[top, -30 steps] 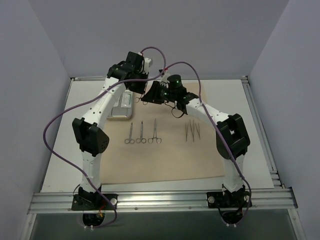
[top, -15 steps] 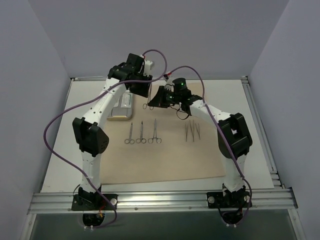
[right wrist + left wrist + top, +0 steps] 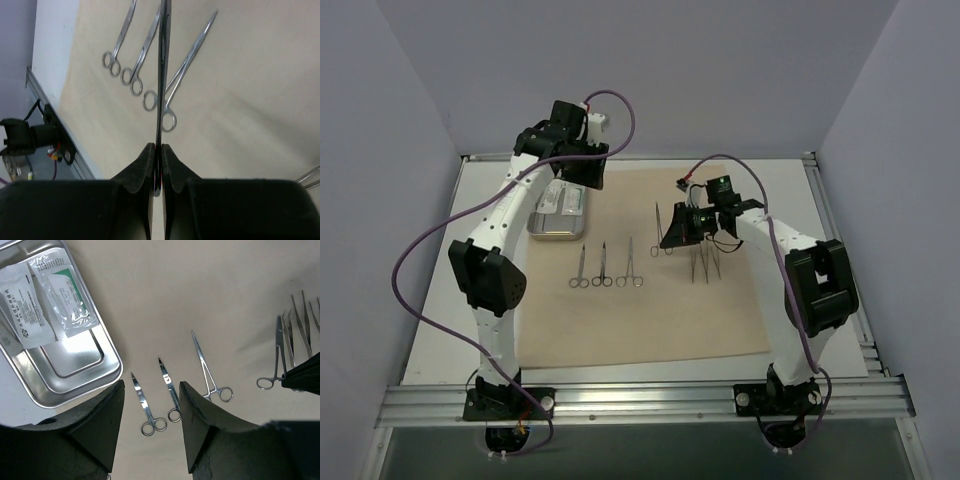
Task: Open and lay out the surgical kit
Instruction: Place the medical item in the surgical kit.
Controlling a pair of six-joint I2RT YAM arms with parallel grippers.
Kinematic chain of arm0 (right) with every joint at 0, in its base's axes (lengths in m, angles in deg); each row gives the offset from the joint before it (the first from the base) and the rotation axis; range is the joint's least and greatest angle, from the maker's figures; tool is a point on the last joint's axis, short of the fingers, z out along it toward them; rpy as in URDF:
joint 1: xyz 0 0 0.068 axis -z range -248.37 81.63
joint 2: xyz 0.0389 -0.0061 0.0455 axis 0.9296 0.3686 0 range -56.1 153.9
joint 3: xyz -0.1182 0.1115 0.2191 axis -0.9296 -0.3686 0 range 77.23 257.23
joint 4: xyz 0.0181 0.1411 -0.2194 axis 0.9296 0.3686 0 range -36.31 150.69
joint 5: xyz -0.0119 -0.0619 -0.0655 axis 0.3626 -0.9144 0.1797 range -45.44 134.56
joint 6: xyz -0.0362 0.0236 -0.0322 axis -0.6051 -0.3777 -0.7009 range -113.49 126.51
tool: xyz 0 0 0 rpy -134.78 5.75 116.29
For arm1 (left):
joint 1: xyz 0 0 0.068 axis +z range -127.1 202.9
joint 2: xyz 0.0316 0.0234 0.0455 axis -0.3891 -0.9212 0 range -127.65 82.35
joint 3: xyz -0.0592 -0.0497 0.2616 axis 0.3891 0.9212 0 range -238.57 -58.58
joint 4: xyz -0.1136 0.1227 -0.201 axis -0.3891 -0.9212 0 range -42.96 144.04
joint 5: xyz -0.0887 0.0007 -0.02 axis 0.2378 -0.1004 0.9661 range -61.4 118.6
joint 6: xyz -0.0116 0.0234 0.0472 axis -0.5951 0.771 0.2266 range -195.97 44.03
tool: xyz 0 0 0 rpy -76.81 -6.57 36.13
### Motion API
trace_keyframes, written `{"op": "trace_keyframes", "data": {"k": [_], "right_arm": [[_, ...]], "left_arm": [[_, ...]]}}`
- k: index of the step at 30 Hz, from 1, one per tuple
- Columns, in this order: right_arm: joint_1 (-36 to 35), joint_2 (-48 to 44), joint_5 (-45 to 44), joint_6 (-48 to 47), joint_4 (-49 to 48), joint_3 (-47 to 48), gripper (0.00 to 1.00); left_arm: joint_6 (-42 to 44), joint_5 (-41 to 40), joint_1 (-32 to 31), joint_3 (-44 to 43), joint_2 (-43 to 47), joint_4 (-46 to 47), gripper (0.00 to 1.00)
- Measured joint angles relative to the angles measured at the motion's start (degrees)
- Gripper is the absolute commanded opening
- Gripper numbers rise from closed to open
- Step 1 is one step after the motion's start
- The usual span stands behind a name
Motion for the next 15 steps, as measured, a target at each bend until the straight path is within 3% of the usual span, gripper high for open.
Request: {"op": "trace_keyframes", "data": {"k": [6,15], "right_arm": [[-0.52,0.35,2.1,-1.18,1.11,-5.84,0.0],[-0.81,4.68,2.14,4.87,-6.86,-7.3,0.0]], "left_arm": [[0.0,-0.22,0.17,1.51,0.02,-0.09,0.56],[-0.02,-0.74,0.13,2.12,0.02,-0.04,0.56]]}}
